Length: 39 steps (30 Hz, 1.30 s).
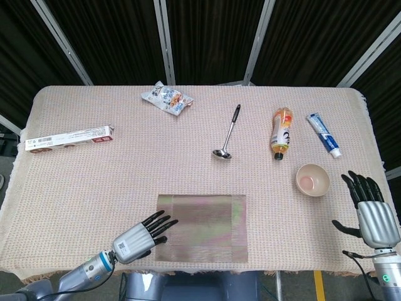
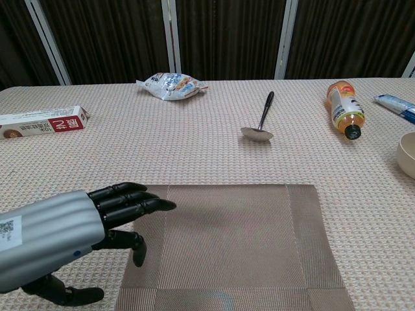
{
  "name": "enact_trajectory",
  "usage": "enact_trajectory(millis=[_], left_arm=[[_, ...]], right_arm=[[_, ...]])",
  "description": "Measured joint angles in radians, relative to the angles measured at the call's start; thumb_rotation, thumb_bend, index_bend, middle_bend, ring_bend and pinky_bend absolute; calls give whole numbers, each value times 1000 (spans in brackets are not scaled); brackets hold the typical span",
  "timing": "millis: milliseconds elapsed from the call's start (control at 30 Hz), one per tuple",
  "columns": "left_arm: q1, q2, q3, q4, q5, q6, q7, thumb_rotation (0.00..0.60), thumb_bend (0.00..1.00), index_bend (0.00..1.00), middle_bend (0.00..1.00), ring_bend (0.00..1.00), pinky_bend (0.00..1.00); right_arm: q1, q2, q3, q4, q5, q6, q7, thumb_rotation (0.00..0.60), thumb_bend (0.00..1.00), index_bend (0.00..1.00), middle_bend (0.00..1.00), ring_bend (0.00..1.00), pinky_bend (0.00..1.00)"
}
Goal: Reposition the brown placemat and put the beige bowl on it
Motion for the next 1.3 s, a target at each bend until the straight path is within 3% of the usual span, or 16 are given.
enact_trajectory(millis=[300, 1100, 1300], left_arm=[[-6, -55, 42, 68, 2, 8, -6, 600, 205, 410, 0, 0, 0], [-12, -94, 87, 119, -20, 21, 15, 600, 210, 410, 0, 0, 0], [-24, -103, 91, 113, -32, 8, 28, 600, 265, 416, 0, 0, 0]], right_arm=[[-1, 3, 2, -1, -3, -3, 7, 600, 0, 0, 0, 0, 0], [-6, 9, 8, -10, -6, 1, 12, 600, 0, 0, 0, 0, 0], [-7, 12, 10, -12, -5, 2, 13, 600, 0, 0, 0, 0, 0]])
